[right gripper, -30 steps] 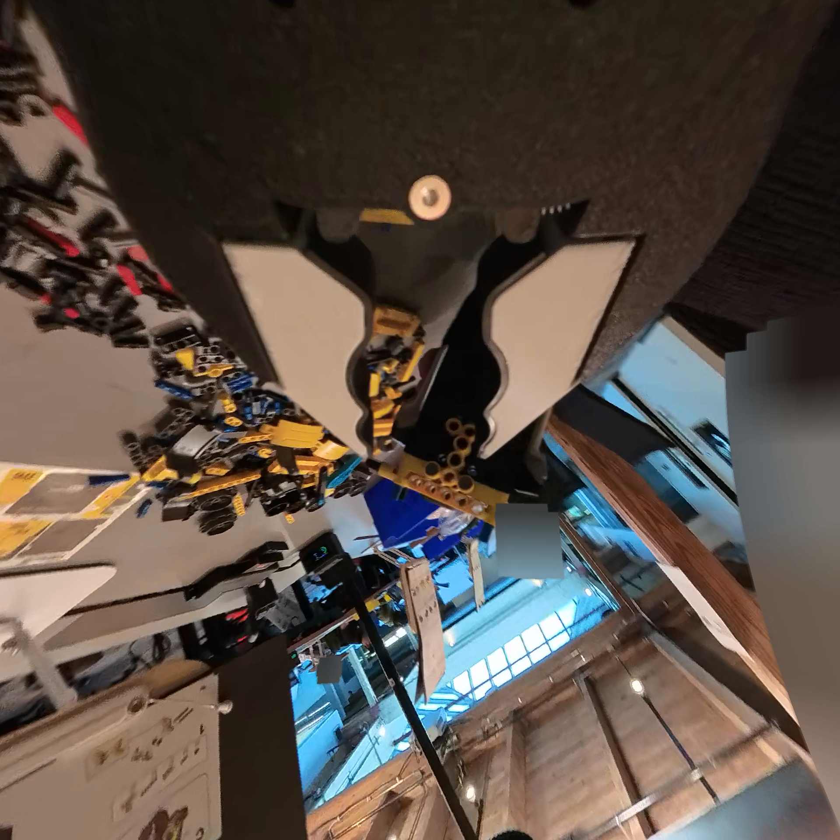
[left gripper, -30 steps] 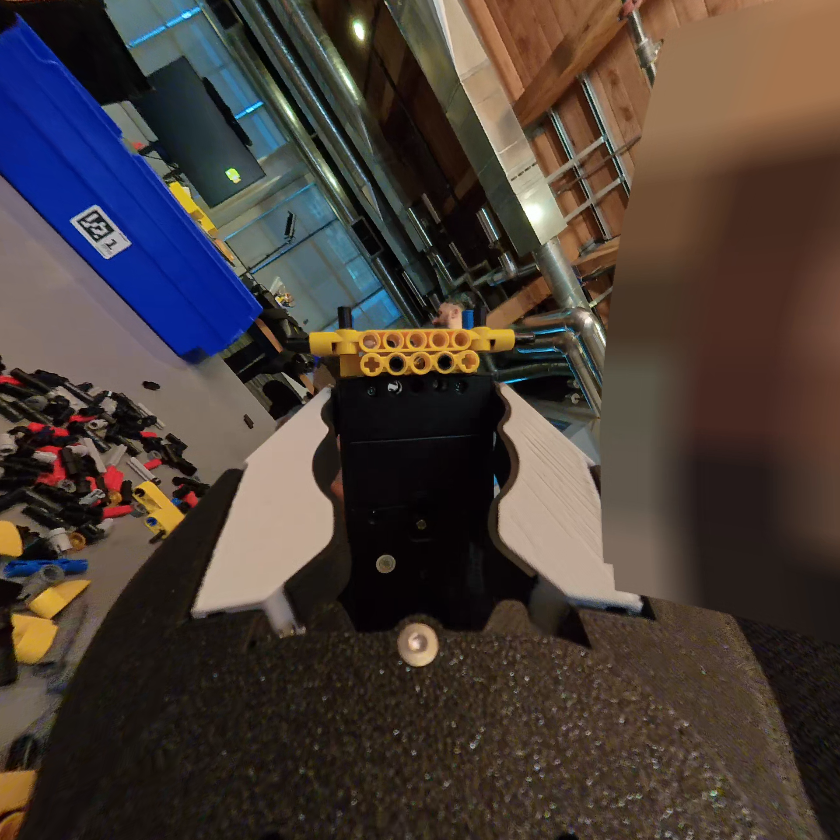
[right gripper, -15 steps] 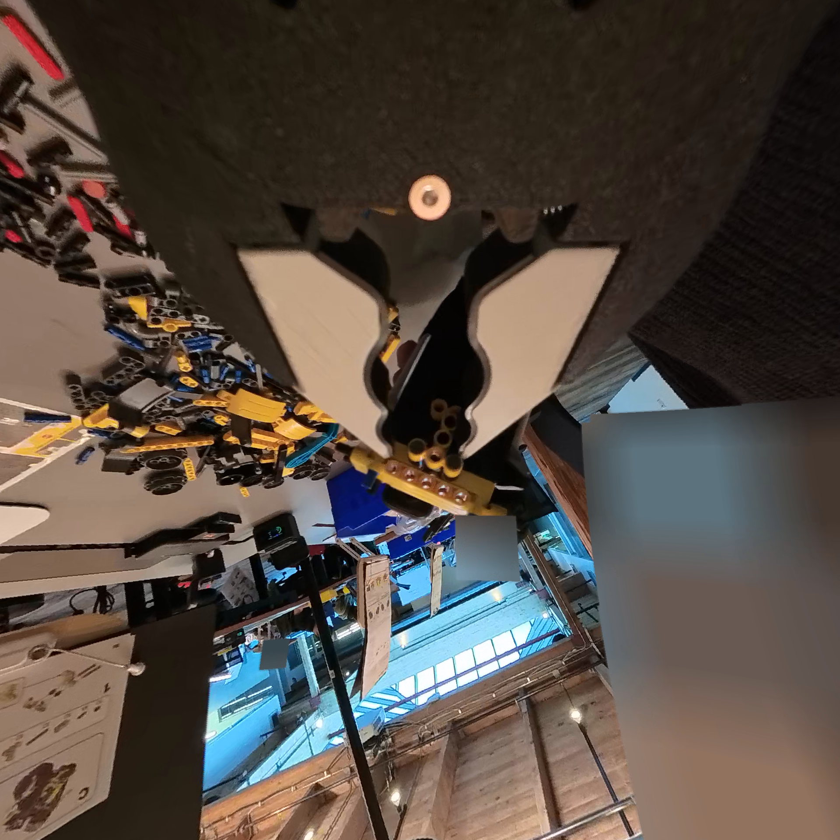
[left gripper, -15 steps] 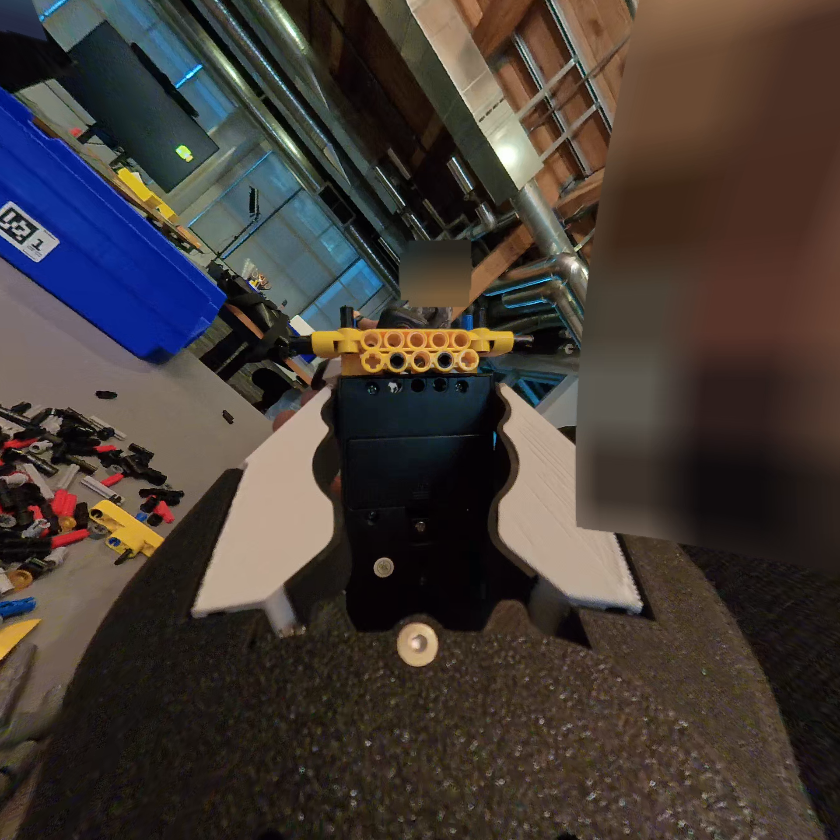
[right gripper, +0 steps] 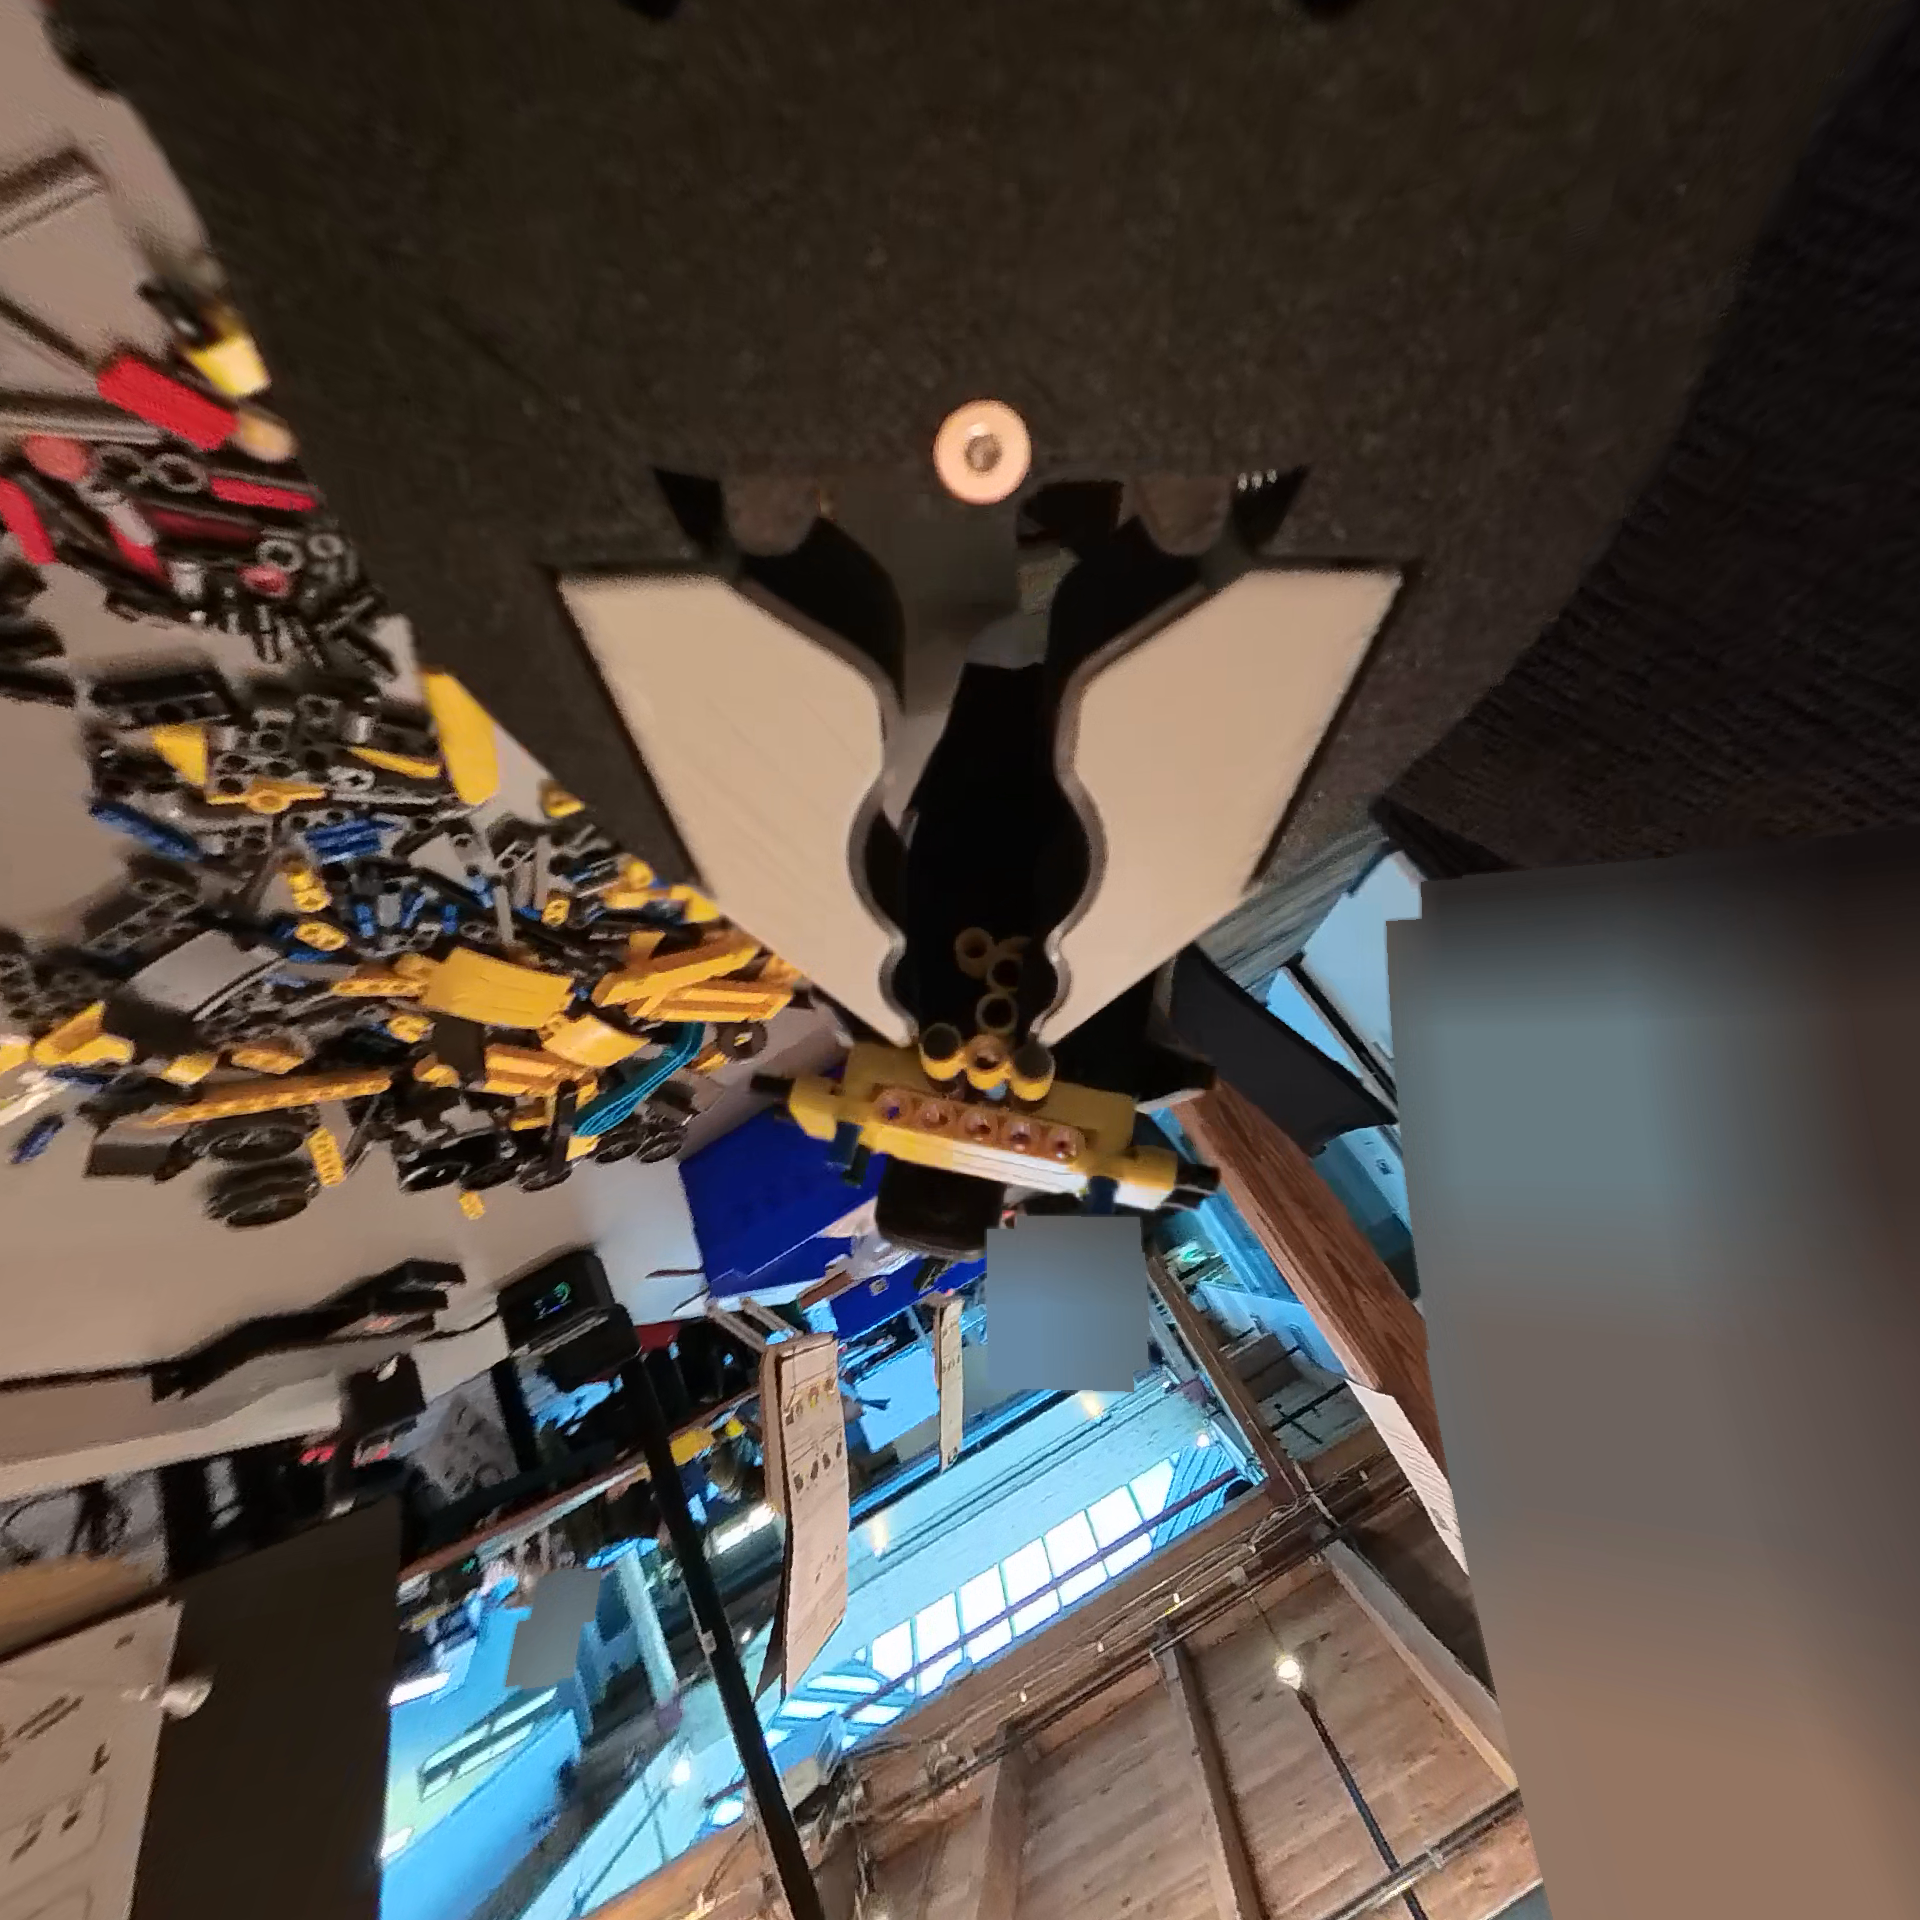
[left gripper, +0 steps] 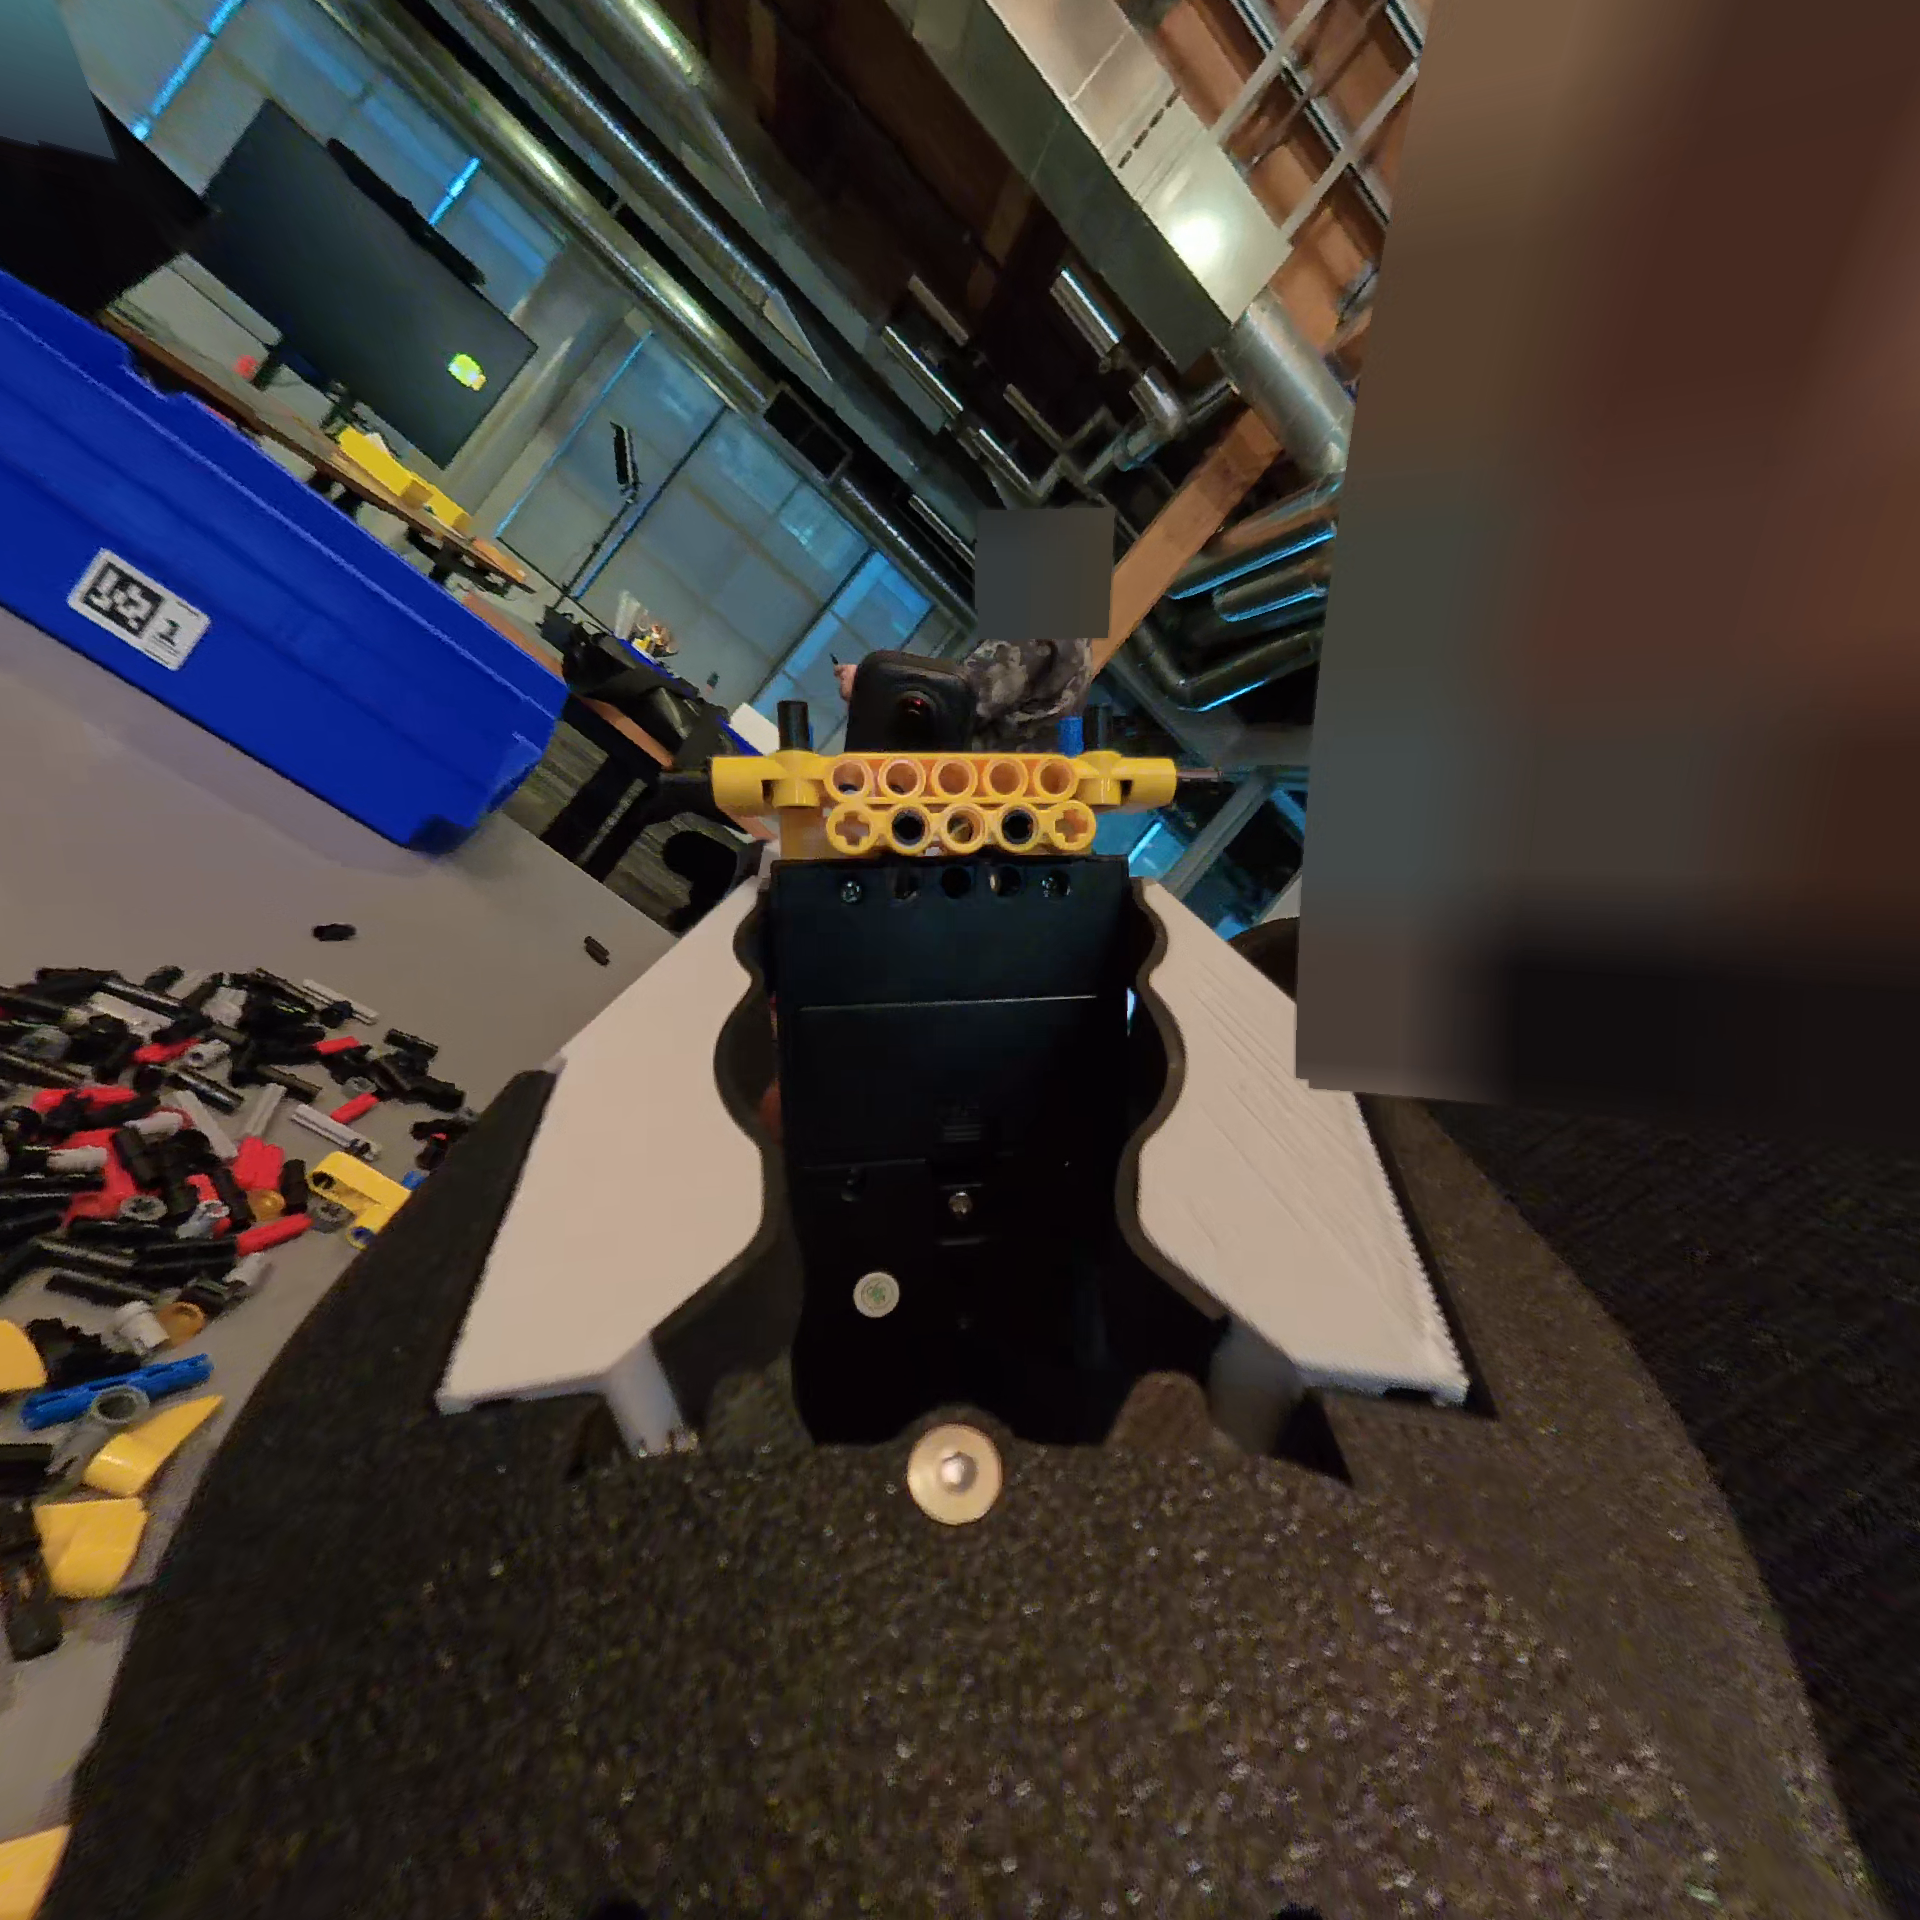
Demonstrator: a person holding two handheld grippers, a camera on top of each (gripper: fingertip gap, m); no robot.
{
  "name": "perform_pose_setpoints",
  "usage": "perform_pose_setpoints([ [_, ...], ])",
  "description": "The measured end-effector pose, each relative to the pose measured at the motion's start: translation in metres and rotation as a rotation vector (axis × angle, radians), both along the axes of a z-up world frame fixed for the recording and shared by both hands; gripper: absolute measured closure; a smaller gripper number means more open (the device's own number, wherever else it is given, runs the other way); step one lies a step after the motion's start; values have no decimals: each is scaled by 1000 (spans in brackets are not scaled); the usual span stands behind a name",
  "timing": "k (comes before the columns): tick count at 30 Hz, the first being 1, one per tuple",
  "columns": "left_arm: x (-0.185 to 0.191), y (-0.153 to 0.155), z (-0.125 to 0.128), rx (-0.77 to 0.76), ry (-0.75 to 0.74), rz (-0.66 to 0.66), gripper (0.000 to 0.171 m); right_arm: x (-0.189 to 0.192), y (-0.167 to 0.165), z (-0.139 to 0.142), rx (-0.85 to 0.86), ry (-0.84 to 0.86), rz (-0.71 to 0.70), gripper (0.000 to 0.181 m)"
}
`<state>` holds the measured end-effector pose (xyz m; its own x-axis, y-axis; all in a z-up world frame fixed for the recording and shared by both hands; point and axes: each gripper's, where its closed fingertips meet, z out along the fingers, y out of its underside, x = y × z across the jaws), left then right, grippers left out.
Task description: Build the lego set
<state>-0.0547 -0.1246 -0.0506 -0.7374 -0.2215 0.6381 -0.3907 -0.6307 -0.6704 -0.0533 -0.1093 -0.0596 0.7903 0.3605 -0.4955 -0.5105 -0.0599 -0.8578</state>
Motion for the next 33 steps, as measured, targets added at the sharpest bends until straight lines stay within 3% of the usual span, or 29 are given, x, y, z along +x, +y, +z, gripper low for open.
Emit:
perform_pose_setpoints([
  [4, -2, -1, 0, 40, -24, 14, 106, -7, -2, 2, -14, 99, 82, 174],
  [10, -4, 1, -1, 9, -11, -7, 106, -7, 1, 3, 10, 65, 25, 173],
  [14, -5, 1, -6, -9, 5, 10, 106, -8, 1, -1, -18, 112, 59, 174],
  [19, -4, 7, -9, -97, 28, 113, 106, -8, 4, -6, -30, 259, 72, 175],
  [23, -3, 16, -14, -269, 98, 221, 103, -9, 6, -12, -51, 363, 69, 175],
  [33, -1, 20, -17, -267, 127, 254, 104, -8, 5, -17, -55, 420, 34, 175],
])
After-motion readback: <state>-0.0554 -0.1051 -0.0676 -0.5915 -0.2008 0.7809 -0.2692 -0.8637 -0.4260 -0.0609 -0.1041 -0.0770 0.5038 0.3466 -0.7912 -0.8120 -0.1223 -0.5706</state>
